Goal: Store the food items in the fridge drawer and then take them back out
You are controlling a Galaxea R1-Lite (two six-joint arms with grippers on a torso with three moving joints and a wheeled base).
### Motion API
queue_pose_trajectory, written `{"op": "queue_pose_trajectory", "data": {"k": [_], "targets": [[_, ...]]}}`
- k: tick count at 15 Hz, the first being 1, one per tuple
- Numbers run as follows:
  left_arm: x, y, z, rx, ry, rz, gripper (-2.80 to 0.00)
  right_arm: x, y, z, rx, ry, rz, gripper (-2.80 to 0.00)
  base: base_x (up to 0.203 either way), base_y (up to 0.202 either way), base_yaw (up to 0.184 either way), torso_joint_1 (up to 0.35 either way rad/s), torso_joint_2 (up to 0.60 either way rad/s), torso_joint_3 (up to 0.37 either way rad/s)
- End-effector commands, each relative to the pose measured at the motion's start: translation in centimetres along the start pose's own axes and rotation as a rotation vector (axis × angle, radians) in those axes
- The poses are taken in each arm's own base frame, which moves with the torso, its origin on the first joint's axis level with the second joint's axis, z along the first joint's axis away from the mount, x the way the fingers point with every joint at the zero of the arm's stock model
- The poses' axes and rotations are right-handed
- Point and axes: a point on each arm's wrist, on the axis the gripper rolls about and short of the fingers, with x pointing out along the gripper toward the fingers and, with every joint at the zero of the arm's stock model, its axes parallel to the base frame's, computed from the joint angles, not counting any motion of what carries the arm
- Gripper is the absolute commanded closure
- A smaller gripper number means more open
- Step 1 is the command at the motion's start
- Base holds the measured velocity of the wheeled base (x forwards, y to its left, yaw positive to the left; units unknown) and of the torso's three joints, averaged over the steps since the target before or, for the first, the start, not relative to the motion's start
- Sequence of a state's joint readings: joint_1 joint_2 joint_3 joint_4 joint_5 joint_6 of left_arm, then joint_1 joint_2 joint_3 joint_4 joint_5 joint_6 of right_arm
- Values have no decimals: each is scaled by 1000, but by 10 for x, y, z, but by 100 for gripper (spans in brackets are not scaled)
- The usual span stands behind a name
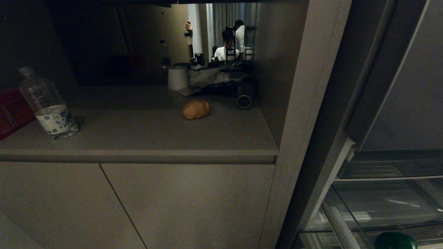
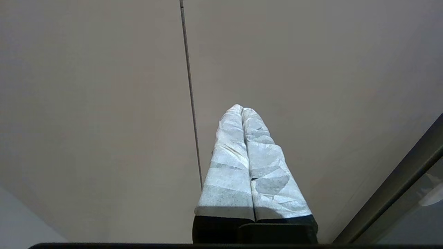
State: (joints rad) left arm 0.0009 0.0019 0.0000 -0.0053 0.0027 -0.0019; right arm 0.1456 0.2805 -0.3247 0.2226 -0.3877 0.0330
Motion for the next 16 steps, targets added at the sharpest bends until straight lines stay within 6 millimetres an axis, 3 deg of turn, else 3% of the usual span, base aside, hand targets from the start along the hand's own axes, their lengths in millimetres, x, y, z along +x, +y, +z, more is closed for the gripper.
{"op": "queue_pose_trajectory", "data": {"k": [1, 7, 16], "targets": [[0, 0, 0, 0, 0, 1, 0, 2, 0, -6, 0, 16, -6, -280, 0, 0, 0, 0, 0, 0], [0, 0, 0, -1, 2, 1, 0, 8, 3, -23, 24, 77, -1, -280, 0, 0, 0, 0, 0, 0], [0, 0, 0, 0, 0, 1, 0, 13, 9, -26, -10, 9, 130, -280, 0, 0, 0, 0, 0, 0]]}}
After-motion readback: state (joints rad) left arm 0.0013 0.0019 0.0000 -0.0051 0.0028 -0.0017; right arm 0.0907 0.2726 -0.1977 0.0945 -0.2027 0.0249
